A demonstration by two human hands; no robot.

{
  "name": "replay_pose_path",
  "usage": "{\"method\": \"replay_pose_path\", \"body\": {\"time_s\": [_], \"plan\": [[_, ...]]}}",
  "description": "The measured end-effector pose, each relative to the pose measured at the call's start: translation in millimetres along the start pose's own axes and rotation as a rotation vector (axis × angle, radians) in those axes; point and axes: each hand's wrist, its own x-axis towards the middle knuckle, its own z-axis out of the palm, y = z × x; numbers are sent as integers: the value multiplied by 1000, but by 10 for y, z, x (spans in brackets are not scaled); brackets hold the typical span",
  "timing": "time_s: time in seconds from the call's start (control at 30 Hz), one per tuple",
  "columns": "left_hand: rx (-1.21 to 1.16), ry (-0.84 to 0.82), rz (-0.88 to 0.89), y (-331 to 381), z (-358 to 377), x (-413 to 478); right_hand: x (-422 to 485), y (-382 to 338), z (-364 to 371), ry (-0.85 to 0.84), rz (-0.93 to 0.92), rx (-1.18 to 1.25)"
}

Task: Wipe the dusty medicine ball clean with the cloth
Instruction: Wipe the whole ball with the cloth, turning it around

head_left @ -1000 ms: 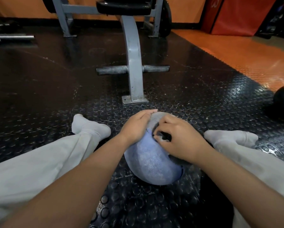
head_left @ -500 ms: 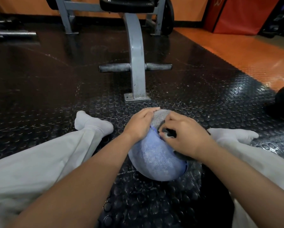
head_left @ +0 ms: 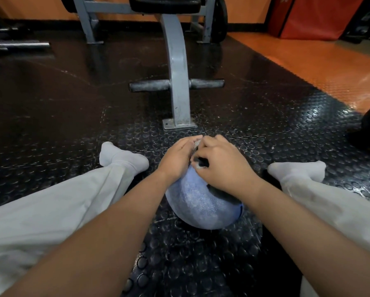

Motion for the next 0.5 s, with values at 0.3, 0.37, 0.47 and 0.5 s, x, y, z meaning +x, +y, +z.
{"method": "replay_pose_path", "body": {"time_s": [0.3, 0.37, 0.47, 0.5], "plan": [[159, -11, 9, 29, 100, 50, -219, 176, -170, -43, 12, -23], [115, -2, 25, -7, 68, 33, -134, 90, -96, -8, -5, -14], [36, 23, 17, -45, 12, 2, -63, 73, -38, -1, -1, 34], [40, 31, 5, -47, 4, -4, -50, 111, -34, 14, 13, 56]]}}
